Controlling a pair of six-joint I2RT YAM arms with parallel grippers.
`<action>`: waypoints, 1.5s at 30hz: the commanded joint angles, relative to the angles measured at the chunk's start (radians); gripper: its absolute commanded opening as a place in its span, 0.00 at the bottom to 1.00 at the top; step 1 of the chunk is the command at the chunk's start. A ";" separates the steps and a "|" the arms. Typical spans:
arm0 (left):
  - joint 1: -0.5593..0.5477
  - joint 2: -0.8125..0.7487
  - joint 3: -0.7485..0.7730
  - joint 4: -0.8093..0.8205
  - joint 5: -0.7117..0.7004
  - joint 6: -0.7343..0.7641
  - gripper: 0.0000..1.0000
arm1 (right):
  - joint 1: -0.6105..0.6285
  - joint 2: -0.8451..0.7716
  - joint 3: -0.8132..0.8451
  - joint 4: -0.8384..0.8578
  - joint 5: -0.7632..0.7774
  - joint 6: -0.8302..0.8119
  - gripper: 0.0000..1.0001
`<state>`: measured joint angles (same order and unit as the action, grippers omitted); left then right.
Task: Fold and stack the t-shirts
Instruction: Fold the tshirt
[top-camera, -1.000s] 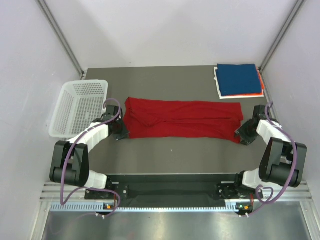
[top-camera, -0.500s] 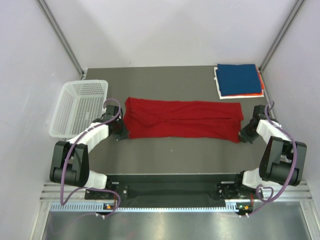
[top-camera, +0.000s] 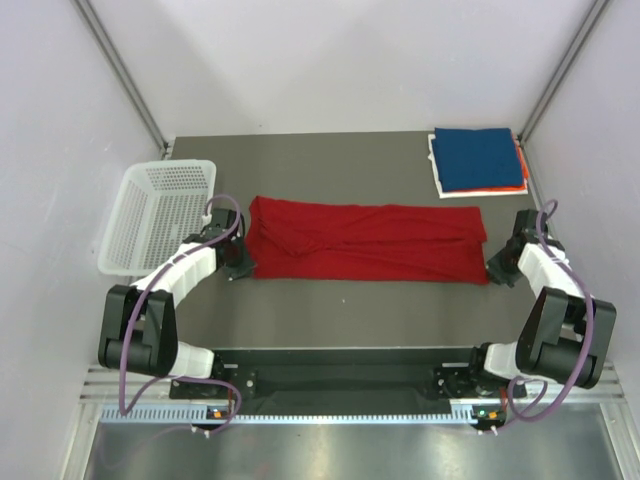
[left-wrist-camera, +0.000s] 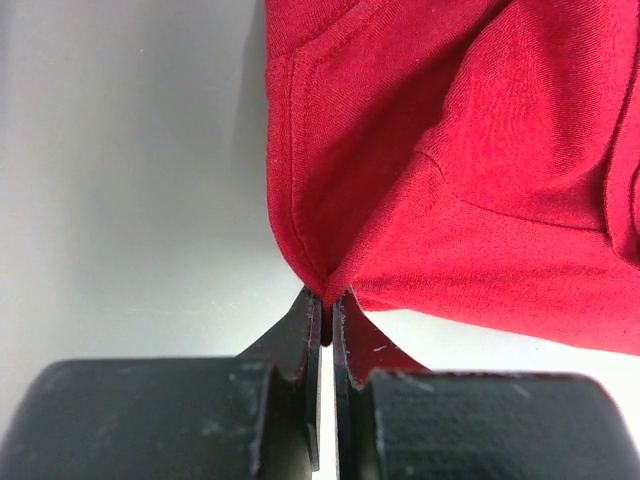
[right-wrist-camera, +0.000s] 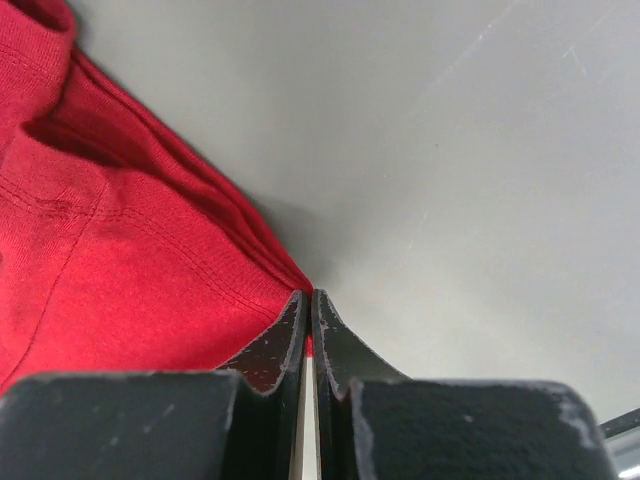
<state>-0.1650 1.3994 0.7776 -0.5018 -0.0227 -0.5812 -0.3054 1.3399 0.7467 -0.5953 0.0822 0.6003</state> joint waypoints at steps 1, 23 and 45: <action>0.005 -0.030 0.003 -0.041 -0.063 0.020 0.00 | -0.018 -0.025 0.022 -0.014 0.044 -0.042 0.00; 0.004 0.061 0.233 0.009 0.222 0.021 0.44 | 0.037 0.194 0.356 -0.139 -0.035 0.107 0.45; 0.005 0.130 0.060 0.172 0.216 -0.034 0.44 | 0.132 0.426 0.494 -0.149 0.013 0.251 0.45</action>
<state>-0.1642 1.5280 0.8616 -0.4042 0.1905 -0.5880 -0.1795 1.7512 1.1995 -0.7399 0.0689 0.8349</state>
